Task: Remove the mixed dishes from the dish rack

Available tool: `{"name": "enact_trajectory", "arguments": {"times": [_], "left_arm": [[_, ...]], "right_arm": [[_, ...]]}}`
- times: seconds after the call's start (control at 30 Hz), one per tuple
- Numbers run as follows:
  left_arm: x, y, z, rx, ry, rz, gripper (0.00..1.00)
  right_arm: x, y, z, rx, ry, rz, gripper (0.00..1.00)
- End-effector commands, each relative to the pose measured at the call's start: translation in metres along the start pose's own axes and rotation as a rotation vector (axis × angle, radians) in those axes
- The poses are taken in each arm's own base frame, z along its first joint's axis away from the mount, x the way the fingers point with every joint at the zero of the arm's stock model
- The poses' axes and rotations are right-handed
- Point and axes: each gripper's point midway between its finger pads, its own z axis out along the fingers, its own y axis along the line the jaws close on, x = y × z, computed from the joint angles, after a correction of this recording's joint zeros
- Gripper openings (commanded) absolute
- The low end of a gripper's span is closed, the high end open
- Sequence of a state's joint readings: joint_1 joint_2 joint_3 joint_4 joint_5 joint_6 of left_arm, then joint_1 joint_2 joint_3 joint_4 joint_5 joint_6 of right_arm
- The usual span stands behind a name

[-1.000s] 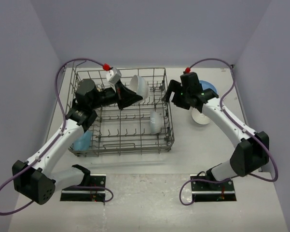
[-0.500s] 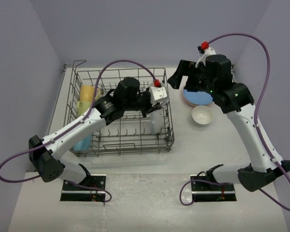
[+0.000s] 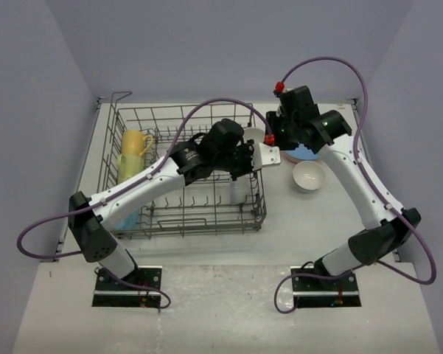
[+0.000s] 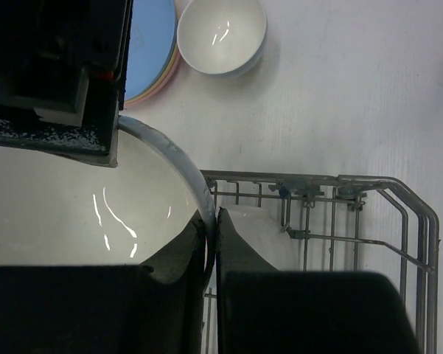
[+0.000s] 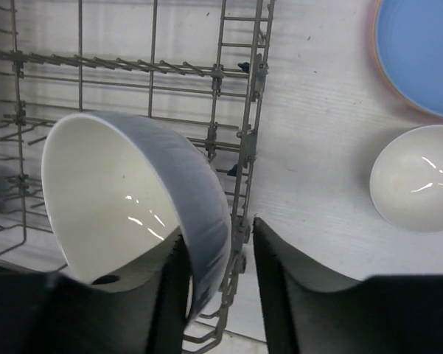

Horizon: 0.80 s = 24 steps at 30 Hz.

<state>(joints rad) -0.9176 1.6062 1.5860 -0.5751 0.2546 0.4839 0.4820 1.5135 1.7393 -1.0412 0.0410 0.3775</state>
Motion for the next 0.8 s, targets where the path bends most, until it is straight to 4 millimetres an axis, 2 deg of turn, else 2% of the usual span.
{"name": "enact_trajectory", "arguments": {"times": [0.0, 0.03, 0.1, 0.13, 0.17, 0.2, 0.23, 0.27, 0.3, 0.33, 0.37, 0.4, 0.43, 0.47, 0.5, 0.53, 0.57, 0.6, 0.63, 0.67, 0.7, 0.73, 0.77], "left_arm": [[-0.044, 0.024, -0.019, -0.104, -0.097, 0.091, 0.0], [-0.044, 0.025, -0.018, -0.109, -0.092, 0.093, 0.0], [-0.048, 0.026, -0.019, -0.116, -0.098, 0.09, 0.0], [-0.048, 0.027, -0.018, -0.12, -0.1, 0.084, 0.0], [-0.05, 0.027, -0.018, -0.12, -0.103, 0.079, 0.09], [-0.05, 0.026, -0.019, -0.119, -0.107, 0.066, 0.32], [-0.053, 0.026, -0.021, -0.12, -0.121, 0.062, 0.62], [-0.054, 0.026, -0.022, -0.125, -0.13, 0.05, 1.0], [-0.05, 0.023, -0.022, -0.131, -0.129, 0.004, 1.0], [-0.058, 0.028, -0.032, -0.166, -0.165, -0.01, 1.0], [-0.058, 0.03, -0.035, -0.19, -0.179, -0.027, 1.0], [-0.058, 0.03, -0.04, -0.213, -0.197, -0.079, 1.0], [-0.057, 0.037, -0.05, -0.282, -0.229, -0.115, 1.0], [-0.055, 0.04, -0.055, -0.314, -0.246, -0.153, 1.0], [-0.051, 0.043, -0.062, -0.342, -0.276, -0.23, 1.0], [-0.047, 0.045, -0.066, -0.353, -0.288, -0.276, 1.0], [-0.042, 0.049, -0.069, -0.36, -0.302, -0.323, 1.0], [-0.037, 0.051, -0.072, -0.361, -0.33, -0.441, 1.0], [-0.018, 0.059, -0.076, -0.352, -0.349, -0.519, 1.0], [-0.006, 0.062, -0.077, -0.337, -0.352, -0.574, 1.0], [0.008, 0.074, -0.087, -0.36, -0.37, -0.684, 1.0], [0.025, 0.067, -0.081, -0.331, -0.355, -0.731, 1.0], [0.029, 0.07, -0.088, -0.333, -0.387, -0.773, 1.0]], "right_arm": [[-0.009, -0.007, -0.009, 0.057, -0.026, 0.018, 0.36], [-0.009, -0.004, -0.007, 0.044, -0.018, 0.021, 0.31], [-0.01, -0.003, -0.006, 0.04, -0.016, 0.021, 0.08], [-0.011, -0.005, -0.003, 0.056, -0.016, 0.028, 0.0], [-0.013, -0.006, -0.004, 0.065, -0.023, 0.031, 0.0], [-0.014, -0.009, -0.003, 0.076, -0.028, 0.038, 0.0], [-0.017, -0.013, -0.003, 0.097, -0.04, 0.052, 0.0], [-0.018, -0.02, -0.002, 0.116, -0.044, 0.074, 0.0], [-0.019, -0.025, -0.002, 0.13, -0.05, 0.093, 0.0], [-0.021, -0.03, -0.003, 0.137, -0.063, 0.12, 0.0], [-0.018, -0.042, -0.007, 0.148, -0.074, 0.144, 0.0], [-0.024, -0.046, -0.008, 0.134, -0.111, 0.159, 0.0], [-0.026, -0.061, -0.01, 0.137, -0.122, 0.194, 0.0], [-0.02, -0.061, -0.013, 0.081, -0.129, 0.213, 0.0], [-0.019, -0.071, -0.014, 0.084, -0.143, 0.242, 0.0], [-0.008, -0.094, -0.008, 0.128, -0.128, 0.289, 0.0], [-0.007, -0.104, -0.015, 0.149, -0.155, 0.31, 0.0], [-0.002, -0.115, -0.015, 0.169, -0.154, 0.334, 0.0], [0.014, -0.135, -0.009, 0.208, -0.125, 0.377, 0.0], [0.018, -0.145, -0.005, 0.22, -0.129, 0.397, 0.0], [0.023, -0.153, -0.007, 0.236, -0.14, 0.414, 0.0], [0.039, -0.172, -0.001, 0.276, -0.114, 0.455, 0.0], [0.039, -0.182, 0.0, 0.291, -0.135, 0.478, 0.0]]}}
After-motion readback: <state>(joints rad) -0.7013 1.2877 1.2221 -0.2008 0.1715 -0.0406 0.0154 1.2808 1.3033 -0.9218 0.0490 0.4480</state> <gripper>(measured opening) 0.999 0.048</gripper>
